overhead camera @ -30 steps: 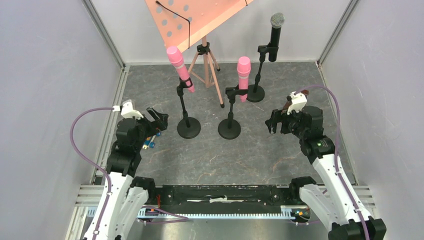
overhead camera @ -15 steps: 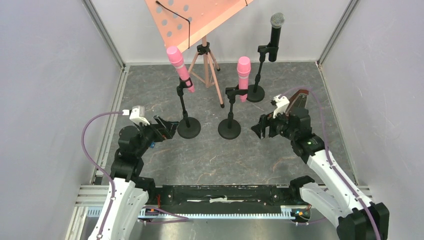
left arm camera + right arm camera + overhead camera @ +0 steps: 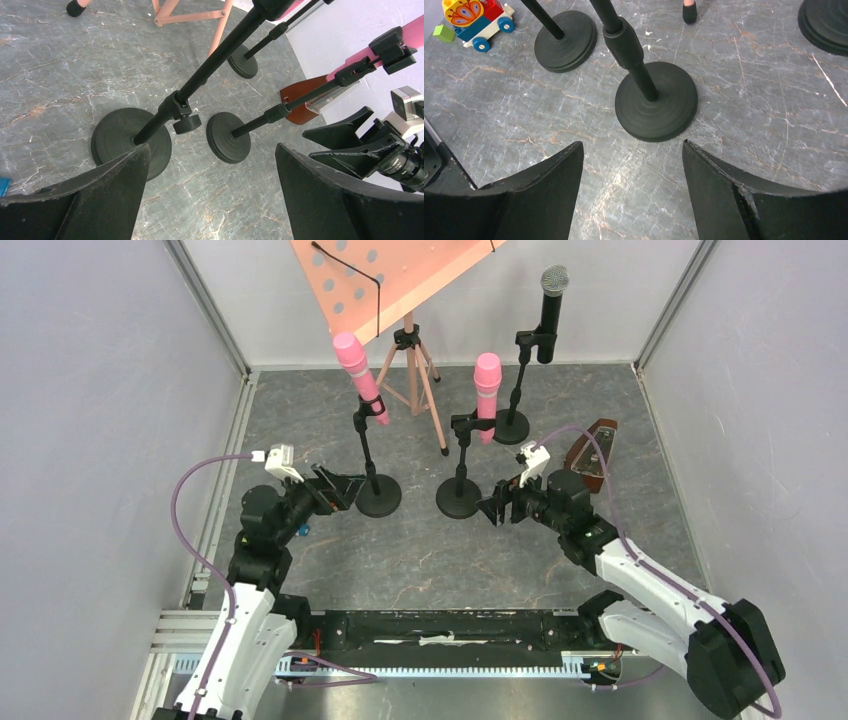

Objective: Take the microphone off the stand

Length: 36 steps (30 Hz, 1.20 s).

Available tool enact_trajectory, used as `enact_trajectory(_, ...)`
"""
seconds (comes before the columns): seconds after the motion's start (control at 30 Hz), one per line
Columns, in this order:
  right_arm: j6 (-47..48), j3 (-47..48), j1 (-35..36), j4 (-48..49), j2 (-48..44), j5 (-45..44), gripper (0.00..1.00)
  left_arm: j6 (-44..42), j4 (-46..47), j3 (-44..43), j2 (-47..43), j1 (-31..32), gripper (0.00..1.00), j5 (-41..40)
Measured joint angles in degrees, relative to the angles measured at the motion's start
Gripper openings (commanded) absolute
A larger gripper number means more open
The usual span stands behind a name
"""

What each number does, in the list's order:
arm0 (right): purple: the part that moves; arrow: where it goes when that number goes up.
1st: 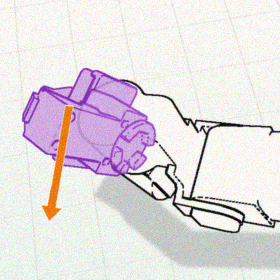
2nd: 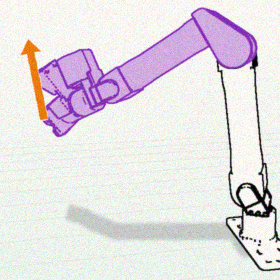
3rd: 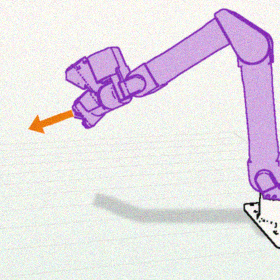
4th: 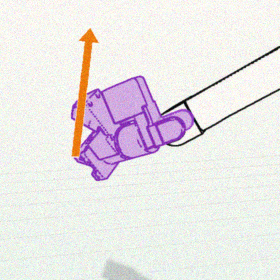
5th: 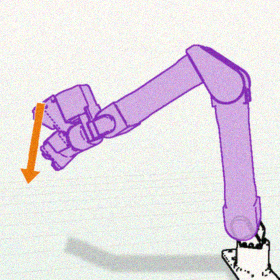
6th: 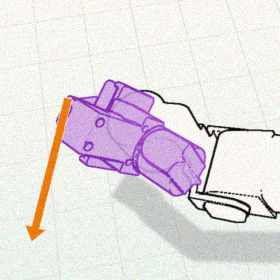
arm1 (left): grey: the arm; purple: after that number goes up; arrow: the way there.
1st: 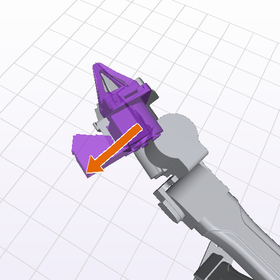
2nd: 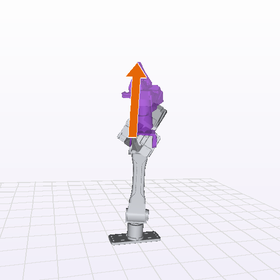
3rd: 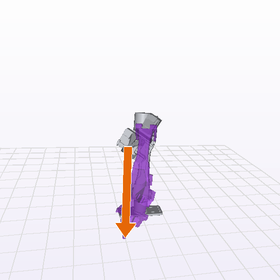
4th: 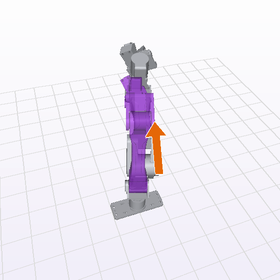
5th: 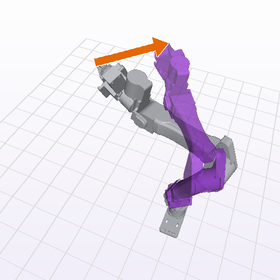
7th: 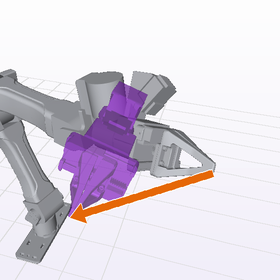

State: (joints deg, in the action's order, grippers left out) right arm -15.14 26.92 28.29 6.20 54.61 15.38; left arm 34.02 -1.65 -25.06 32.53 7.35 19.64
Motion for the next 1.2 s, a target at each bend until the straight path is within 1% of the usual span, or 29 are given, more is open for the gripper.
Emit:
enact_trajectory(0.17,-0.1,-3.5,3.2,10.1,3.2,-3.6,0.76,0.0,0.0,0.0,0.0,0.0,1.00,0.1)
enact_trajectory(0.23,-0.1,-4.1,4.0,12.3,4.2,-4.2,0.76,0.0,0.5,0.3,0.3,0.0,1.00,0.0)
enact_trajectory(0.33,-0.1,-4.2,4.8,14.6,5.1,-5.0,0.75,0.0,4.2,1.5,2.2,0.0,1.00,0.0)
enact_trajectory(0.4,-0.2,-4.2,5.2,15.7,5.2,-5.0,0.75,-0.3,8.7,2.3,5.3,0.0,1.00,-0.1)
enact_trajectory(0.53,-1.1,-5.1,5.6,16.5,5.0,-5.0,0.74,-2.6,16.6,2.5,12.0,0.2,1.00,-0.7)
enact_trajectory(0.7,-2.6,-8.2,5.8,15.7,2.7,-5.2,0.74,-8.9,24.9,1.5,19.8,2.6,1.00,-2.9)
enact_trajectory(0.77,-2.7,-8.7,5.8,14.6,1.4,-5.6,0.74,-11.0,28.0,0.2,23.6,3.3,1.00,-2.6)
enact_trajectory(0.9,-2.4,-8.7,5.8,12.2,-1.2,-7.1,0.75,-15.0,33.8,-2.5,30.4,3.5,1.00,0.6)
enact_trajectory(0.97,-2.0,-8.7,5.8,11.1,-2.3,-7.9,0.75,-16.5,35.4,-3.5,32.2,3.5,0.95,2.1)
enact_trajectory(1.03,-1.4,-8.7,5.8,9.9,-3.3,-8.5,0.75,-18.2,37.1,-4.3,33.4,3.5,0.85,3.8)
enact_trajectory(1.07,-1.2,-8.7,5.8,9.2,-3.7,-9.0,0.75,-19.0,37.7,-4.7,34.0,3.5,0.77,4.7)
enact_trajectory(1.13,-0.9,-8.7,5.8,8.3,-4.3,-9.5,0.75,-20.3,38.5,-5.6,34.9,3.5,0.73,6.1)
enact_trajectory(1.17,-0.8,-8.7,5.8,7.8,-4.5,-9.9,0.75,-20.9,39.0,-5.9,35.4,3.5,0.66,6.5)
enact_trajectory(1.2,-0.6,-8.7,5.8,7.4,-4.8,-10.1,0.75,-21.2,39.8,-6.0,35.7,3.5,0.62,6.7)
